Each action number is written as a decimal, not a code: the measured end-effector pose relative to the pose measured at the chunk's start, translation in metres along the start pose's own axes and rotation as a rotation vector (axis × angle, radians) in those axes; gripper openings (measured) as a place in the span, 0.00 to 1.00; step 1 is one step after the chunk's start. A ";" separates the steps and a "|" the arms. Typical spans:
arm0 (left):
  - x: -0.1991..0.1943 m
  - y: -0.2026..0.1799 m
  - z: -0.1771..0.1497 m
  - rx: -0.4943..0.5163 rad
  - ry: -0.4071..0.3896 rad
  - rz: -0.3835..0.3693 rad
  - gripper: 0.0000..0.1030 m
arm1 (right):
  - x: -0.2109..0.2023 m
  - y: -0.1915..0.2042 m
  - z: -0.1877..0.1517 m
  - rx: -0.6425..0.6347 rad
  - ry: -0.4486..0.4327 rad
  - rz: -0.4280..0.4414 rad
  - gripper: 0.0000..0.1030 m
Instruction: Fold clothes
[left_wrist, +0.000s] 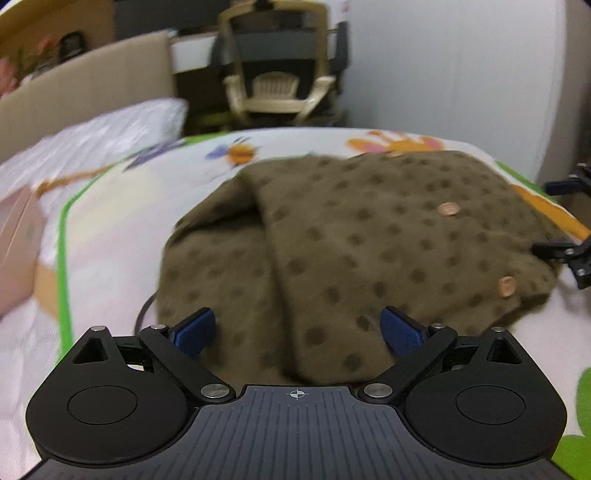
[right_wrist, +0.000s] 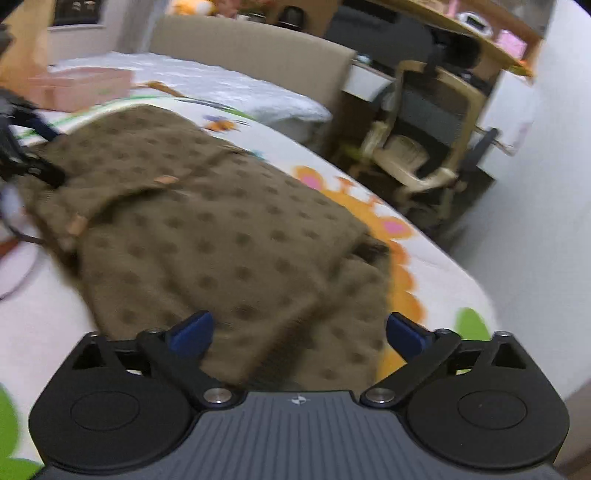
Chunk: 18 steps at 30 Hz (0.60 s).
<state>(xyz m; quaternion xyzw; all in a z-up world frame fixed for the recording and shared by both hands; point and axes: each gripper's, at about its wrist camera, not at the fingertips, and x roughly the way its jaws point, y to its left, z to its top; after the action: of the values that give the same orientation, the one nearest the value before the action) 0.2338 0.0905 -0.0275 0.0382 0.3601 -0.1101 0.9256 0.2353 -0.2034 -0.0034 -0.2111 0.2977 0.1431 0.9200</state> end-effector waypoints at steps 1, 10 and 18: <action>-0.004 0.005 -0.001 -0.035 -0.005 -0.006 0.96 | -0.002 -0.006 0.001 0.047 0.001 0.004 0.99; -0.036 0.042 -0.004 -0.289 -0.079 0.021 0.96 | -0.026 -0.006 0.010 0.192 -0.105 0.140 0.99; -0.009 -0.021 0.042 -0.267 -0.198 -0.279 0.96 | 0.020 0.020 0.038 0.246 -0.072 0.259 0.99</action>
<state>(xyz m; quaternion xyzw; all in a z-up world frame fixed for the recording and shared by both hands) 0.2500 0.0650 0.0094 -0.1457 0.2806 -0.1916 0.9292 0.2611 -0.1651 0.0060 -0.0516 0.3047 0.2305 0.9227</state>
